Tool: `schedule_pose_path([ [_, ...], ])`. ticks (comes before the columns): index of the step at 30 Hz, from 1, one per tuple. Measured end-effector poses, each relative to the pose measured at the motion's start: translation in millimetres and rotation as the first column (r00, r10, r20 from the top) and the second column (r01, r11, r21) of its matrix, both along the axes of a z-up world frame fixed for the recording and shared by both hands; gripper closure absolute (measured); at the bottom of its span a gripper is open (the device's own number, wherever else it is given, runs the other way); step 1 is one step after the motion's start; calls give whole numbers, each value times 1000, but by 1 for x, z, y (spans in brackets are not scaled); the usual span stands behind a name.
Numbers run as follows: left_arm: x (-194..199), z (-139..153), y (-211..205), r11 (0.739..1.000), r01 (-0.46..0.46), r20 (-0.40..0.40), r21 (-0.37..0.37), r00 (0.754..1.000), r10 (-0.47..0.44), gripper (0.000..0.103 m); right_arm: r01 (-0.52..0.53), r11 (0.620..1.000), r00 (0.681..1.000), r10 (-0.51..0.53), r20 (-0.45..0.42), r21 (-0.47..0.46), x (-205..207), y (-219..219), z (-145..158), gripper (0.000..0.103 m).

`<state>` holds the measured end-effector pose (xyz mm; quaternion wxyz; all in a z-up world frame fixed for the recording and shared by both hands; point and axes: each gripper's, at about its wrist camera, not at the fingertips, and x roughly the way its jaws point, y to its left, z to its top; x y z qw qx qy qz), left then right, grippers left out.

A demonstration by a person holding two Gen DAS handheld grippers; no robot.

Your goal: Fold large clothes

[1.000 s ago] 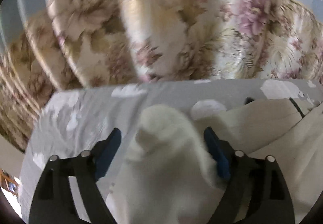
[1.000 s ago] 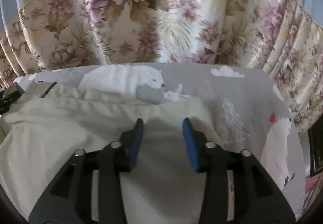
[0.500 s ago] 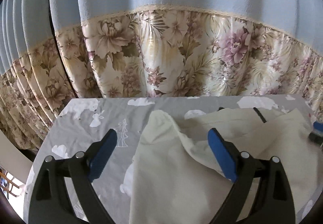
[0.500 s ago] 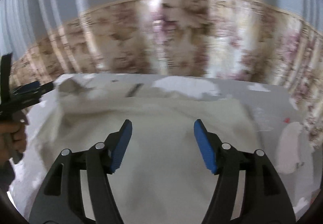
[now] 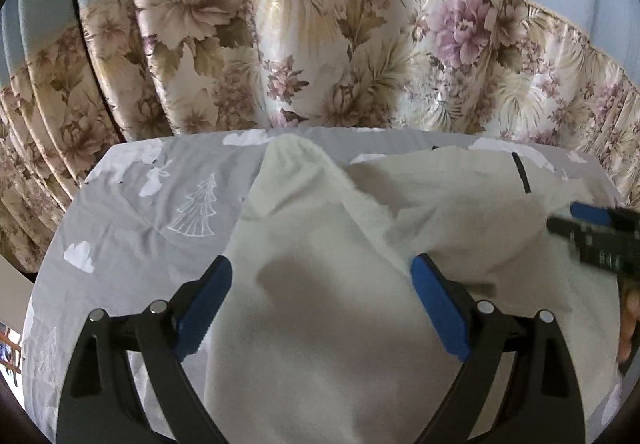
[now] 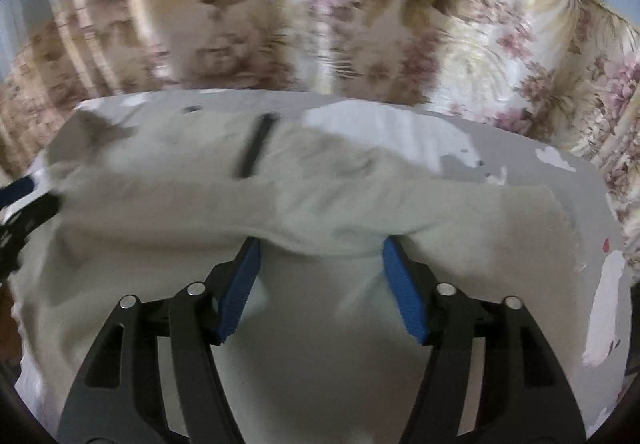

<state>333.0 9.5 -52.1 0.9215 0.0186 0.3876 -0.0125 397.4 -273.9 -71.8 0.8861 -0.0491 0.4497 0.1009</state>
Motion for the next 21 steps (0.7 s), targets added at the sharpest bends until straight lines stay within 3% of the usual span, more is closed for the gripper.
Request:
schedule_pose_path([
  [3, 11, -5, 0, 1000, -10, -10, 20, 1000, 10, 11, 45, 998, 999, -44, 29, -34, 17, -14, 0, 44],
  [4, 14, -7, 1, 1000, -17, -15, 26, 1000, 17, 11, 89, 993, 995, -84, 57, -74, 22, -20, 1, 31],
  [5, 19, -10, 4, 999, -30, -25, 30, 999, 30, 11, 132, 987, 990, -126, 69, -91, 27, -26, 1, 26],
  [8, 31, -18, 11, 998, -58, -43, 40, 997, 59, 11, 202, 979, 979, -202, -11, 27, 42, -63, -11, 13],
  [11, 43, -25, 15, 991, -89, -51, 99, 994, 95, 11, 206, 978, 978, -206, 15, 10, 44, -70, -9, 9],
  [16, 56, -29, 33, 983, -134, -43, 128, 989, 141, 8, 239, 969, 970, -241, 19, 56, 39, -81, -3, 8],
  [21, 35, -11, 46, 992, -124, 10, 28, 992, 123, 8, 217, 969, 971, -227, 71, 117, 14, -95, 19, 8],
])
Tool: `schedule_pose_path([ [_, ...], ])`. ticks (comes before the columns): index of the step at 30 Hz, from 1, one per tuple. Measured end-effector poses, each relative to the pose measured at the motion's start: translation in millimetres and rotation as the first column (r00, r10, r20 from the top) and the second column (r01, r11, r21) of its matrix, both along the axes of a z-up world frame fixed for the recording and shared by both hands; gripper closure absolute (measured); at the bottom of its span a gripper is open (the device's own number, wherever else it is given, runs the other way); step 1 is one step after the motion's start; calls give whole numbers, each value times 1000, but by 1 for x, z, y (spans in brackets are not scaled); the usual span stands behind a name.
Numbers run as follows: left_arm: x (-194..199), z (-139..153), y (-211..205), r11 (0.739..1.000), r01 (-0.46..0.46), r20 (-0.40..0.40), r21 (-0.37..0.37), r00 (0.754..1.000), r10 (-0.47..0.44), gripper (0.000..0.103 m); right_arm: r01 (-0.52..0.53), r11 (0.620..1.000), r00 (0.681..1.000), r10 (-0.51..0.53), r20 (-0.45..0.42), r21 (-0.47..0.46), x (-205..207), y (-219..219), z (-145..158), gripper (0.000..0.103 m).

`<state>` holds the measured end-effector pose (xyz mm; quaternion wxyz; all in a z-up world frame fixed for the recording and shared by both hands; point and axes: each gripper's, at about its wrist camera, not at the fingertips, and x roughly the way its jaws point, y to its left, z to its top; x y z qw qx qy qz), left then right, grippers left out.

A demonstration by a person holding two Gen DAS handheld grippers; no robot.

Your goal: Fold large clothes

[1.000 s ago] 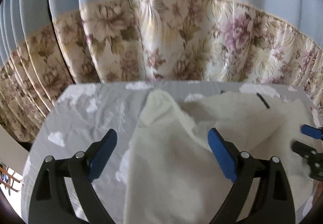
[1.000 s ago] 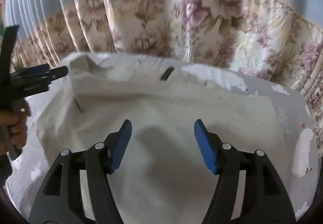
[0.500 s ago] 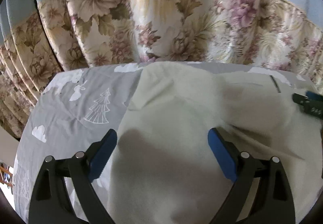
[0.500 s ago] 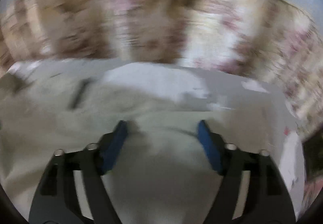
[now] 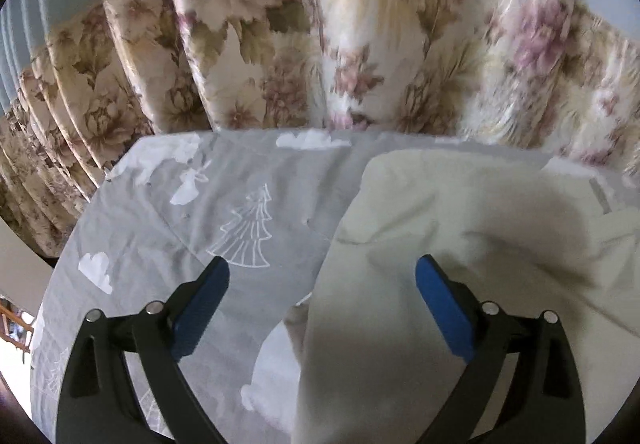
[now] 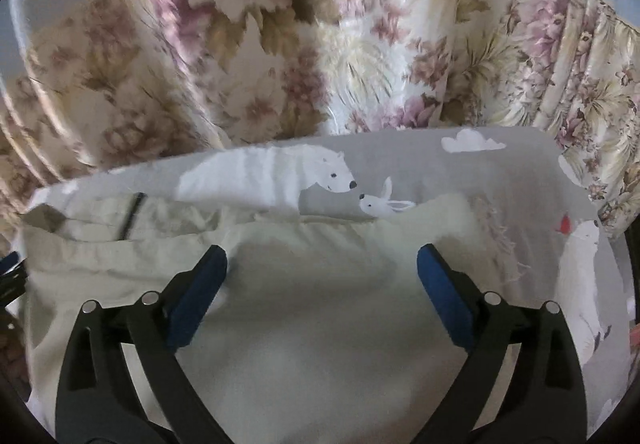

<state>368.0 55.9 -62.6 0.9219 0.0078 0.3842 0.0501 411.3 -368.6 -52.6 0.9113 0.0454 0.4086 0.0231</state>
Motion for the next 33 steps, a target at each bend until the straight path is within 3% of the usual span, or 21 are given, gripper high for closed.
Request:
schedule_pose_path([
  [4, -26, 33, -19, 997, 71, 73, -35, 995, -68, 8, -32, 999, 998, 34, 56, -34, -34, -3, 23, 6],
  [8, -36, 55, -52, 988, 125, 90, -88, 989, -117, 8, -42, 998, 995, 46, 90, -44, -68, 1, 41, 5],
  [15, -60, 59, -108, 978, 192, 71, -85, 980, -186, 8, -76, 991, 986, 92, 141, -114, -120, 21, 58, 3],
  [19, -77, 48, -126, 973, 218, 49, -77, 975, -214, 8, -80, 989, 984, 98, 146, -125, -138, 26, 55, 3],
  [24, -93, 39, -139, 968, 243, 38, -67, 970, -240, 8, -90, 994, 987, 98, 125, -67, -164, 14, 46, 3],
  [29, -96, 35, -152, 966, 253, 30, -46, 967, -252, 8, 34, 974, 994, -9, 112, -222, -178, -31, 26, 3],
  [33, -91, 37, -170, 962, 267, 30, -51, 964, -265, 8, 111, 974, 992, -95, 84, -200, -168, -76, 12, 3],
])
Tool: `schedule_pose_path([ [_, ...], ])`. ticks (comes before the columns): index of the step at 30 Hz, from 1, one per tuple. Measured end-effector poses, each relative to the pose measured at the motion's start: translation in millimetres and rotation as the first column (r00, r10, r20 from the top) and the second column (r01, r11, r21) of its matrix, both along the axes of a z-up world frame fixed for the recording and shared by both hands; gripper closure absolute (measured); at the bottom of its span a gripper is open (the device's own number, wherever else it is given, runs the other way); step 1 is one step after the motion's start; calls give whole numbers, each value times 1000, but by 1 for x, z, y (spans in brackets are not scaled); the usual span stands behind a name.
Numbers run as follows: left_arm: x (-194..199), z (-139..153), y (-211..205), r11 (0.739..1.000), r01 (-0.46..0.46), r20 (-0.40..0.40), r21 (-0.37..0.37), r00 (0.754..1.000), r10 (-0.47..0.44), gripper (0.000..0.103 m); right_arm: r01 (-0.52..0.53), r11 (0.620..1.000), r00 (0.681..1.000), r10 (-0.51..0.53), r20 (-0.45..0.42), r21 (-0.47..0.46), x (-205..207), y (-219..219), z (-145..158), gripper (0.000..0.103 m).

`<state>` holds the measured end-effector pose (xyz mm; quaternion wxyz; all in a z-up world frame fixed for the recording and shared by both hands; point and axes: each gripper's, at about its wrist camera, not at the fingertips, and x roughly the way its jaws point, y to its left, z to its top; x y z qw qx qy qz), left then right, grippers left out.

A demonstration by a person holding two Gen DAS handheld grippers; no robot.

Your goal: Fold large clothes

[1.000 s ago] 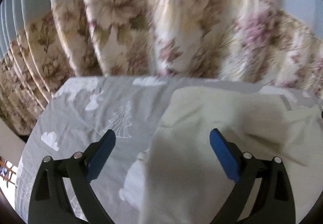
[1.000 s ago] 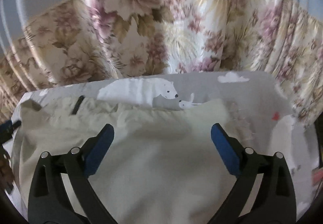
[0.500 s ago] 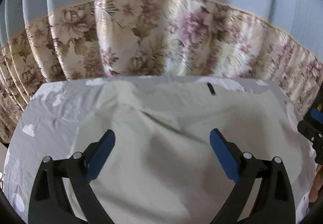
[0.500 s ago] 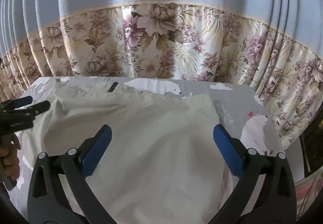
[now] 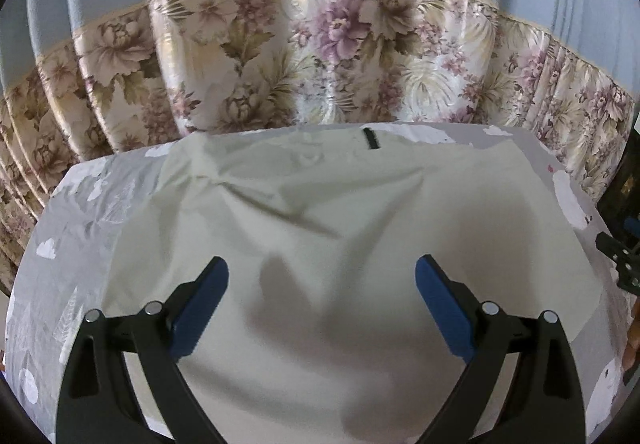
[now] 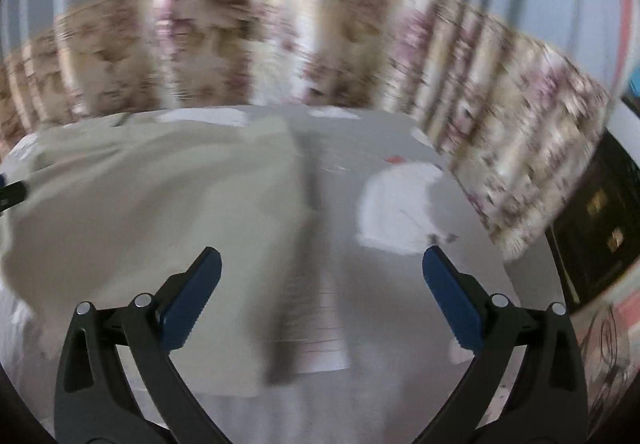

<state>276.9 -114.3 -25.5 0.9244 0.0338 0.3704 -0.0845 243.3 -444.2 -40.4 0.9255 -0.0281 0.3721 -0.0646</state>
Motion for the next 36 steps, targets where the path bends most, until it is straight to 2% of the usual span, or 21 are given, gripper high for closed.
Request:
schedule_pose_path([
  [4, 13, -2, -23, 1000, 22, -23, -22, 999, -22, 8, -10, 993, 999, 14, -33, 121, 14, -23, -12, 4],
  [6, 24, -10, -37, 999, 21, -47, 32, 999, -19, 8, -7, 988, 999, 13, -38, 153, 21, -25, -16, 4],
  [9, 42, -32, -44, 985, 4, -100, 171, 995, 14, 6, -23, 987, 998, 33, -57, 160, 32, -18, -22, 4],
  [12, 54, -41, -19, 974, -96, -113, 205, 986, 121, 4, -52, 990, 995, 63, -79, 134, 42, -6, -32, 5],
  [15, 60, -48, -3, 977, -103, -138, 186, 982, 130, 3, -111, 978, 990, 125, -72, 177, 50, 6, -37, 9],
  [18, 58, -51, 3, 977, -94, -126, 191, 985, 119, 2, -147, 964, 982, 169, -83, 222, 59, 15, -43, 15],
  [22, 50, -50, 10, 989, -87, -95, 123, 991, 99, 2, -138, 936, 976, 184, -116, 325, 68, 16, -54, 16],
  [25, 48, -50, 10, 991, -80, -80, 105, 993, 88, 2, -144, 924, 974, 195, -115, 353, 70, 18, -54, 16],
  [27, 49, -50, 8, 991, -84, -76, 102, 993, 92, 2, -162, 917, 969, 218, -117, 364, 71, 24, -53, 21],
  [30, 49, -50, 7, 991, -87, -73, 106, 993, 95, 2, -169, 908, 965, 232, -125, 382, 73, 31, -51, 35],
  [32, 49, -50, 8, 991, -89, -70, 104, 993, 96, 2, -172, 896, 961, 244, -130, 410, 73, 32, -50, 52],
  [33, 49, -50, 8, 990, -91, -70, 106, 993, 99, 2, -178, 898, 960, 249, -130, 403, 73, 35, -47, 55],
  [34, 49, -50, 8, 990, -92, -69, 107, 993, 100, 2, -186, 907, 959, 251, -132, 377, 74, 39, -45, 65],
  [36, 49, -51, 7, 989, -95, -68, 110, 992, 103, 2, -190, 912, 955, 257, -145, 364, 75, 43, -41, 76],
])
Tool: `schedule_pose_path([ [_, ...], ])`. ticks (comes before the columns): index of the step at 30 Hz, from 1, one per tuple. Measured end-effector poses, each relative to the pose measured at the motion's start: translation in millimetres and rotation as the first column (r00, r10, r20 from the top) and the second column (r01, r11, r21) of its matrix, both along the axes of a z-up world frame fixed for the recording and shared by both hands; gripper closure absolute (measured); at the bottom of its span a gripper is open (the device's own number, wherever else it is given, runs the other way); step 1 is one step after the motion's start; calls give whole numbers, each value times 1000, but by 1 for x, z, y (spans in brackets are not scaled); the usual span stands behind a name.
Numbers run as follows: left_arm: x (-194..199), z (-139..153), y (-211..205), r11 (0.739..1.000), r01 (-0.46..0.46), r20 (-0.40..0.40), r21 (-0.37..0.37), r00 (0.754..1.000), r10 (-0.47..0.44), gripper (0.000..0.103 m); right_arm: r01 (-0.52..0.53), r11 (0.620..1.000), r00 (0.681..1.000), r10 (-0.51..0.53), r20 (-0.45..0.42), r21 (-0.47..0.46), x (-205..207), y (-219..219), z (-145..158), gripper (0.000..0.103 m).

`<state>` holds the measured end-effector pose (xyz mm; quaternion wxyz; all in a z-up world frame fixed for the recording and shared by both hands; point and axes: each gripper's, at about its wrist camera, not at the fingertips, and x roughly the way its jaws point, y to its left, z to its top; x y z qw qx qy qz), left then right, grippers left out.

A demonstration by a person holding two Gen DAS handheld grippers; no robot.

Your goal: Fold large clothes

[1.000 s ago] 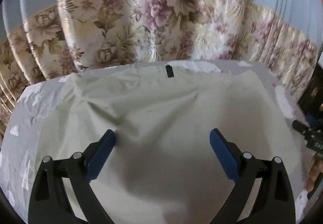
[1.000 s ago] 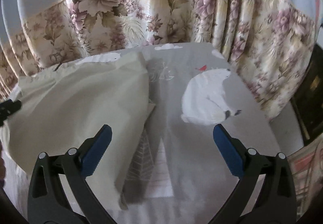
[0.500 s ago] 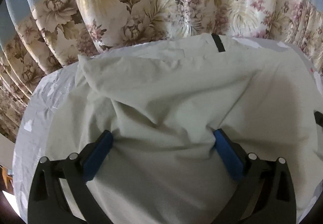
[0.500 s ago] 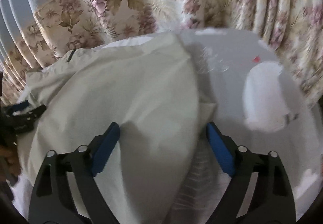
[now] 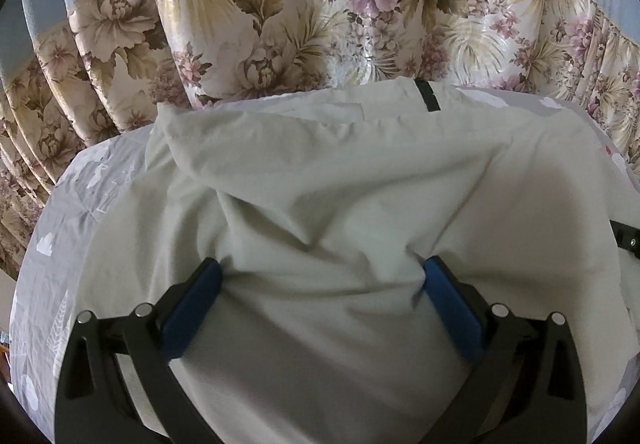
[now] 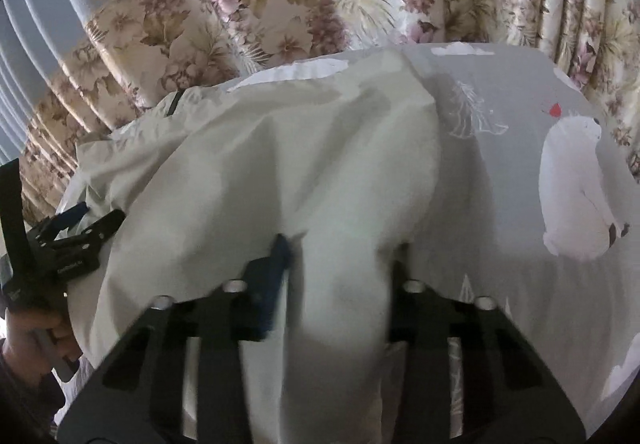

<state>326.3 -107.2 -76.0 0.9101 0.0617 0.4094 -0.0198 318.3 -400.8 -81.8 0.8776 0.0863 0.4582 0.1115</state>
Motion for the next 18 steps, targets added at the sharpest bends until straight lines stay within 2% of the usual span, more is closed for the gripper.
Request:
schedule_pose_path([
  [2, 0, 0, 0, 1000, -1, -2, 1, 1000, 1, 2, 3, 1000, 1000, -3, -19, 16, 3, -2, 4, 86],
  [4, 1, 2, 0, 1000, -5, -9, -1, 1000, 5, 2, 4, 999, 1000, -3, -10, 32, 3, -5, 11, 88],
  [10, -8, 22, -11, 997, 33, 11, -72, 999, -32, 2, -27, 998, 998, 23, 63, 60, -2, -2, 53, 91],
  [13, -6, 24, -30, 995, 79, -3, -61, 997, -79, 2, -48, 994, 995, 39, 89, 96, -2, 2, 74, 91],
  [18, 16, 10, -39, 999, 39, -72, -25, 997, -41, 2, -82, 984, 991, 64, 119, 160, -3, 13, 97, 92],
])
